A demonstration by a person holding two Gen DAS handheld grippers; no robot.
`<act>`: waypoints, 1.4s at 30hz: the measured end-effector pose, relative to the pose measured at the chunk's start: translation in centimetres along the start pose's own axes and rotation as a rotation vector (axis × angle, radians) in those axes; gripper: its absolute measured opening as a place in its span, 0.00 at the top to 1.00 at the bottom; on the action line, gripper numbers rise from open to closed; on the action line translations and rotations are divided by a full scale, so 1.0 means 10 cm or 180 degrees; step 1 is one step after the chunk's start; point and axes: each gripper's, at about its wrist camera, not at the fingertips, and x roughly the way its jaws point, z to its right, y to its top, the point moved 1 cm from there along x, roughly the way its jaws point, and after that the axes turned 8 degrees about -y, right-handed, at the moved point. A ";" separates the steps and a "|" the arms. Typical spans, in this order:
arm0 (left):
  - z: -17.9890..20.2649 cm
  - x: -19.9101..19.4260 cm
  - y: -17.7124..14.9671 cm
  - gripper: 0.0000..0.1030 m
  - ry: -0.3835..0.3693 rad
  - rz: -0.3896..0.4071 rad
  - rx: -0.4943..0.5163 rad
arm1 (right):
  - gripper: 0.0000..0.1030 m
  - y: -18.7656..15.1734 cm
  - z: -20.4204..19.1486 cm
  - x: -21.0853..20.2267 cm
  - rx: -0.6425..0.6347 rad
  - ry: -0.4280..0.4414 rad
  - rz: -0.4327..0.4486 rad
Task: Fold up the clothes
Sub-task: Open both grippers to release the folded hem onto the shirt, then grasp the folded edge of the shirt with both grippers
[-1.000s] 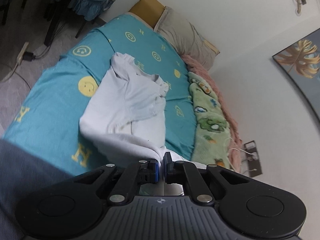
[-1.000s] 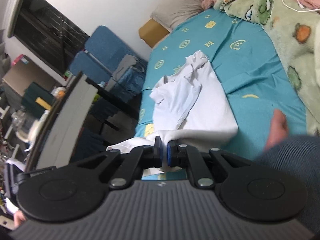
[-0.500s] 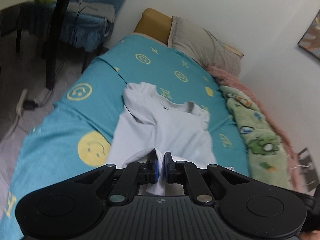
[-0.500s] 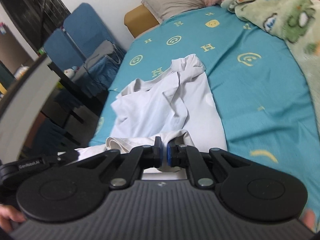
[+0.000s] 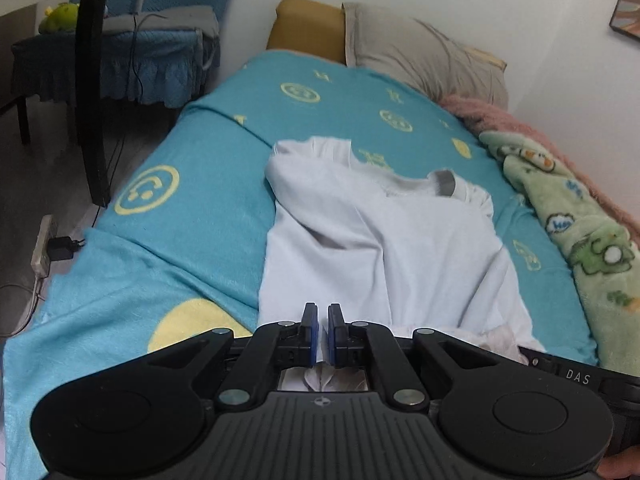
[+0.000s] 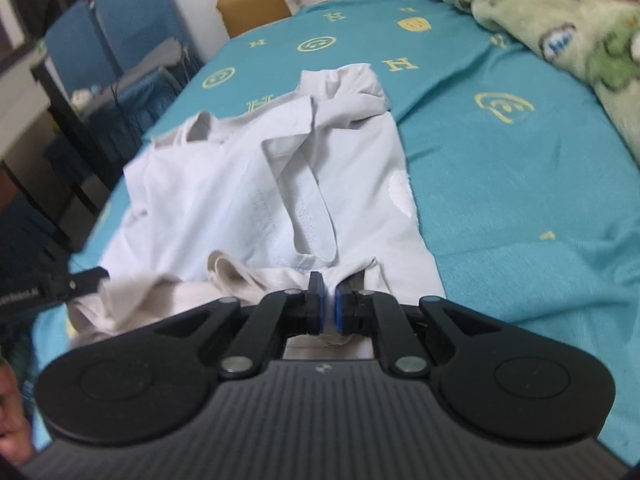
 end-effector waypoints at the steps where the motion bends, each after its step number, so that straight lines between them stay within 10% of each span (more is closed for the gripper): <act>1: 0.01 0.01 -0.01 0.94 0.0018 -0.0012 0.0070 | 0.91 0.00 -0.02 0.01 -0.0033 -0.0031 0.0014; 10: 0.21 -0.24 -0.09 0.73 0.0063 0.0084 0.0450 | 0.85 0.08 0.00 -0.10 0.0164 -0.0054 -0.0068; 15: 0.40 -0.56 -0.22 0.44 0.0108 0.0158 0.0632 | 0.25 0.07 -0.07 -0.38 0.0010 -0.0165 0.0189; 20: 0.61 -0.89 -0.33 0.22 0.0120 0.0272 0.0667 | 0.27 0.05 -0.05 -0.70 0.0073 -0.0036 0.0293; 26: 0.84 -1.15 -0.54 0.19 0.0137 0.0242 0.0744 | 0.27 -0.02 -0.01 -1.12 0.0034 -0.0055 0.0440; 42: 0.15 -1.14 -1.17 0.19 -0.0631 -0.0849 -0.1266 | 0.26 -0.13 0.06 -1.40 0.0215 0.0043 0.0444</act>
